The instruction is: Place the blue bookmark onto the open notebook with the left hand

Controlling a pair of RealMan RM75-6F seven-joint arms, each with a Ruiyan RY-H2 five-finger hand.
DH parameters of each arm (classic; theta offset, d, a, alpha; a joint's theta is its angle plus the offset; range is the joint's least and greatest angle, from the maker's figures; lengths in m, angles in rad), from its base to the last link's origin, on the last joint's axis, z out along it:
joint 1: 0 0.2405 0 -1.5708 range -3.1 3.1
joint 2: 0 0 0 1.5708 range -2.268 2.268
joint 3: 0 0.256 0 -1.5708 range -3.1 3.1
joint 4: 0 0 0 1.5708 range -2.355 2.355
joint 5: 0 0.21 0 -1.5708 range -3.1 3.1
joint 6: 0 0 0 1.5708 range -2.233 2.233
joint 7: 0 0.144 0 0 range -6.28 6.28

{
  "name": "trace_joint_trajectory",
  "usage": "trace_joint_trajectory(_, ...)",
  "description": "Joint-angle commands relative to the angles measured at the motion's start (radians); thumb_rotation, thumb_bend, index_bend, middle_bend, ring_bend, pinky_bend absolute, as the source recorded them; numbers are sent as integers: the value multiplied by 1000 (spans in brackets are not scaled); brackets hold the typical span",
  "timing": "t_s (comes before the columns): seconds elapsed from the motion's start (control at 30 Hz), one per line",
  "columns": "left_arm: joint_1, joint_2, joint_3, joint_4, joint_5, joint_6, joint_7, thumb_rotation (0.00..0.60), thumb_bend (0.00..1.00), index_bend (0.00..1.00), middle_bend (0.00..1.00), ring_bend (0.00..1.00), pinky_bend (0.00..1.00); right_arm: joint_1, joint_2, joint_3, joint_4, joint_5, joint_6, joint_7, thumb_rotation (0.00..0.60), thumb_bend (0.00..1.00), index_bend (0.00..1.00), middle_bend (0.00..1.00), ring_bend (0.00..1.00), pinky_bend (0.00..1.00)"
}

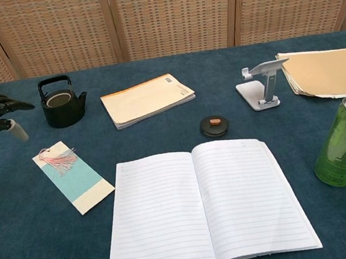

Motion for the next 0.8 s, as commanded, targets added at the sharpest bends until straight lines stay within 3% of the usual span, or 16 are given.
trace_joint_trajectory(0.03,-33,-19,11,22,1,-35,-12,600,8,290,0,0,0,3,-6,6,12,13,-8,3,600,69,0,0,0,0)
trace_joint_trajectory(0.8,-217,-142,43,131,-11,-197,-35,600,9,267,0,0,0,14,-22,31,73,81,-43,36,600,69,0,0,0,0)
